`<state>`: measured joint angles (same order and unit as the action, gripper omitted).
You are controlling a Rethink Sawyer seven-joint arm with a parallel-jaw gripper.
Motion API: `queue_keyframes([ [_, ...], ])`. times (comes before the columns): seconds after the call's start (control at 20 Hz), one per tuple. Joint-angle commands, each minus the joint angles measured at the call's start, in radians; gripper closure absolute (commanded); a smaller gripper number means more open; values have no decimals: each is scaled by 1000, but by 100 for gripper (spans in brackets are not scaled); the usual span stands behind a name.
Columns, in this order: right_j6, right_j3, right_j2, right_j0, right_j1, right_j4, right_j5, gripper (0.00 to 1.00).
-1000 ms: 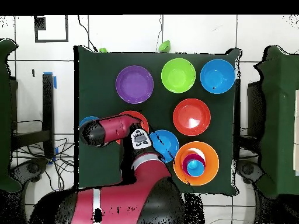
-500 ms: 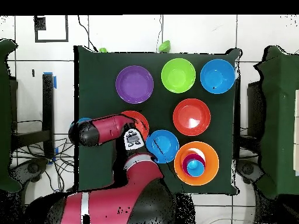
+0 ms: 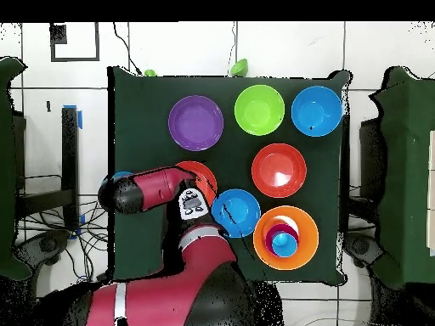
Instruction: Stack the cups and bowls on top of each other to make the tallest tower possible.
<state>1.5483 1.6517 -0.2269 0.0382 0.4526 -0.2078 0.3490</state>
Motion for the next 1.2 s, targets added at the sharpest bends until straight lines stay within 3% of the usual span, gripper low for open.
queue_keyframes([
  [0.05,79,96,-61,35,137,13,93,100],
  [0.2,52,156,-108,85,242,57,182,100],
  [0.4,46,170,-127,111,275,69,207,100],
  [0.7,-2,232,-214,210,311,90,211,100],
  [1.2,-146,333,-393,474,364,64,278,100],
])
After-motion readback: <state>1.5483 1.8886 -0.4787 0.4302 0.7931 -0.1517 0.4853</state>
